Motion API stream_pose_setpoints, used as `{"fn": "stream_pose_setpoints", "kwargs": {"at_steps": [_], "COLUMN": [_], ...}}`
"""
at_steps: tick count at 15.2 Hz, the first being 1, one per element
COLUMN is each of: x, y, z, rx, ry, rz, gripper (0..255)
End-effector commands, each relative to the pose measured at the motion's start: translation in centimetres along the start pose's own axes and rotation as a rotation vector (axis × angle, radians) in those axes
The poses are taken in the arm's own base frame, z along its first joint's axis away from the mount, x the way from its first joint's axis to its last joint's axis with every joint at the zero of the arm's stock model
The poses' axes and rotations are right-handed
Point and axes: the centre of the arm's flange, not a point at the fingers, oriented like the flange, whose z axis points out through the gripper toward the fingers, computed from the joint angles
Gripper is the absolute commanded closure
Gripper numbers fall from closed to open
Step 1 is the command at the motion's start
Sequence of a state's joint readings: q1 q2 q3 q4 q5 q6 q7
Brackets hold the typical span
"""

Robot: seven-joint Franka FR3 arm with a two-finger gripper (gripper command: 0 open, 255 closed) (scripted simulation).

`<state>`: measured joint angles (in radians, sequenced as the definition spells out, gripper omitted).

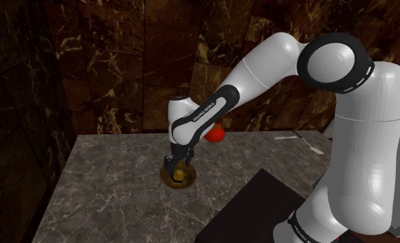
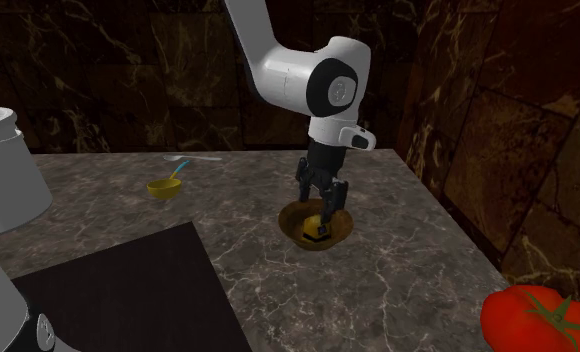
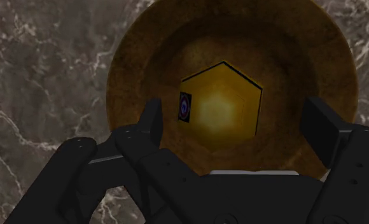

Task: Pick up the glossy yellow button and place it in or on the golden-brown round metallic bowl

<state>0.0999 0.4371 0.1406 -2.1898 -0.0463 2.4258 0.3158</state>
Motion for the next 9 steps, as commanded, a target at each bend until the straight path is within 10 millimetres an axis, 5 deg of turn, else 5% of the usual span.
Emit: {"fn": "stream_pose_setpoints", "kwargs": {"at_steps": [1, 4, 9], "x": [0.0, 0.0, 0.0], "y": [0.0, 0.0, 0.0], "z": [0.0, 0.0, -5.0], "rx": [0.0, 0.0, 0.0], "ry": [0.0, 0.0, 0.0], "rz": [0.0, 0.0, 0.0], "gripper": [0, 0, 0]}}
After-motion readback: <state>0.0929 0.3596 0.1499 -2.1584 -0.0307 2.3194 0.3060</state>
